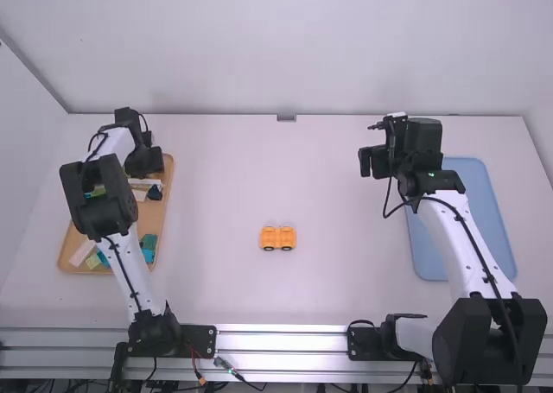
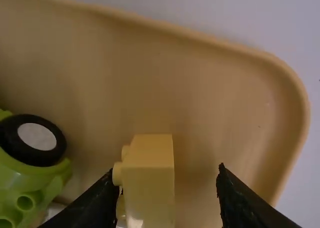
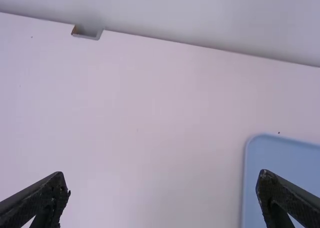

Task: Assemble lego blocks to make yellow taxi

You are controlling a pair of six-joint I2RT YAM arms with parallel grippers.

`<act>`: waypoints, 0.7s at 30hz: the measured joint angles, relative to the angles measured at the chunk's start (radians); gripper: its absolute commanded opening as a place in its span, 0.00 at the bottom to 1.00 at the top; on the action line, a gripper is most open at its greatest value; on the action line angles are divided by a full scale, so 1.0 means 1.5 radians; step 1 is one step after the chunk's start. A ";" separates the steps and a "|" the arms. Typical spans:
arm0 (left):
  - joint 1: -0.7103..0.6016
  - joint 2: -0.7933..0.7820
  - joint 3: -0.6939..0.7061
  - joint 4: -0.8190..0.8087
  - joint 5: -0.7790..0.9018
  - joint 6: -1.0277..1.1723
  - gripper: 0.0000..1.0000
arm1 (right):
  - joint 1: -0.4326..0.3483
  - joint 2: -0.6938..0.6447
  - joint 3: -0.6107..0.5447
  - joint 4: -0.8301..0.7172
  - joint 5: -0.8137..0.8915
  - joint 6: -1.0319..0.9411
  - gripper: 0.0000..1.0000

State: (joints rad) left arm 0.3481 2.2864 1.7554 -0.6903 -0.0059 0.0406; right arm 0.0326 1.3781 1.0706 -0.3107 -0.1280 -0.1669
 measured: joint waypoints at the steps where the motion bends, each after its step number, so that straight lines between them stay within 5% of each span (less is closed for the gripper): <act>1: 0.000 0.000 -0.003 0.003 0.000 0.000 0.51 | 0.000 0.000 0.000 0.000 0.000 0.001 0.99; 7: 0.000 -0.001 -0.024 0.021 0.001 0.000 0.49 | 0.000 0.000 0.000 0.000 0.000 0.000 0.99; 21: 0.000 -0.001 -0.026 0.033 0.003 -0.001 0.26 | 0.000 0.000 0.000 -0.002 0.000 0.002 0.99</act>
State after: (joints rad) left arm 0.3481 2.2845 1.7164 -0.6403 -0.0021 0.0399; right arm 0.0326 1.3781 1.0706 -0.3130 -0.1280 -0.1635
